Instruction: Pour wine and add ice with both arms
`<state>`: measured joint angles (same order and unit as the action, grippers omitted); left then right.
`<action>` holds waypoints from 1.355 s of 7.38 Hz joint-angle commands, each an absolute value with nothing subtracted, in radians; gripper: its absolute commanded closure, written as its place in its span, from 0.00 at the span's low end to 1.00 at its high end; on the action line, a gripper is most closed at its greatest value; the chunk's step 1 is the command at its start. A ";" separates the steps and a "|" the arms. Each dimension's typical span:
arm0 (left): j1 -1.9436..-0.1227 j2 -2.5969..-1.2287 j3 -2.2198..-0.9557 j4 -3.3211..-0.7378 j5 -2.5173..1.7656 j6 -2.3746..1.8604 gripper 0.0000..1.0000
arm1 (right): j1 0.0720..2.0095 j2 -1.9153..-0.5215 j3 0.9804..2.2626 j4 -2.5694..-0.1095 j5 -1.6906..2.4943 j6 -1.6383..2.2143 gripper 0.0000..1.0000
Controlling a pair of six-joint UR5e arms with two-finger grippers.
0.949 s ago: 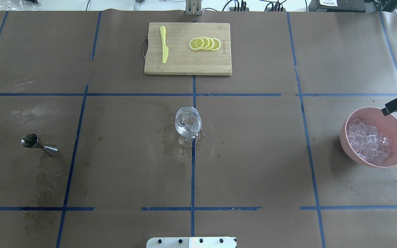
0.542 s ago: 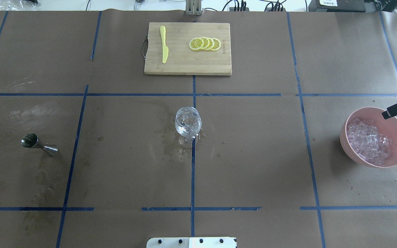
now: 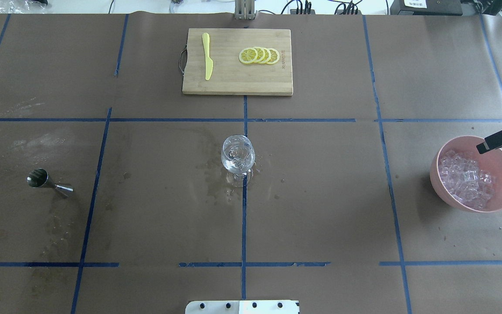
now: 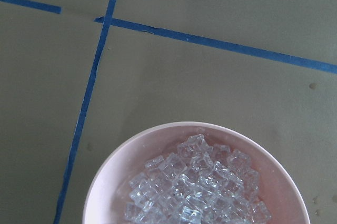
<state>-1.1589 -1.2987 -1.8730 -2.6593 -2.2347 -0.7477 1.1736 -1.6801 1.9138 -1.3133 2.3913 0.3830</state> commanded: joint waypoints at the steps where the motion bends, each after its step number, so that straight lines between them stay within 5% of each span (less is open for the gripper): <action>1: -0.963 -1.217 -1.905 -2.801 -2.004 -0.951 0.02 | 1.170 -1.675 1.914 -1.313 2.398 0.385 0.00; 4: -0.576 -1.143 -1.919 -2.888 -1.514 -1.116 0.02 | 1.158 -1.674 1.925 -1.312 2.399 0.384 0.00; 10: -0.274 -1.098 -1.940 -2.815 -1.291 -1.243 0.01 | 1.152 -1.674 1.937 -1.312 2.398 0.377 0.00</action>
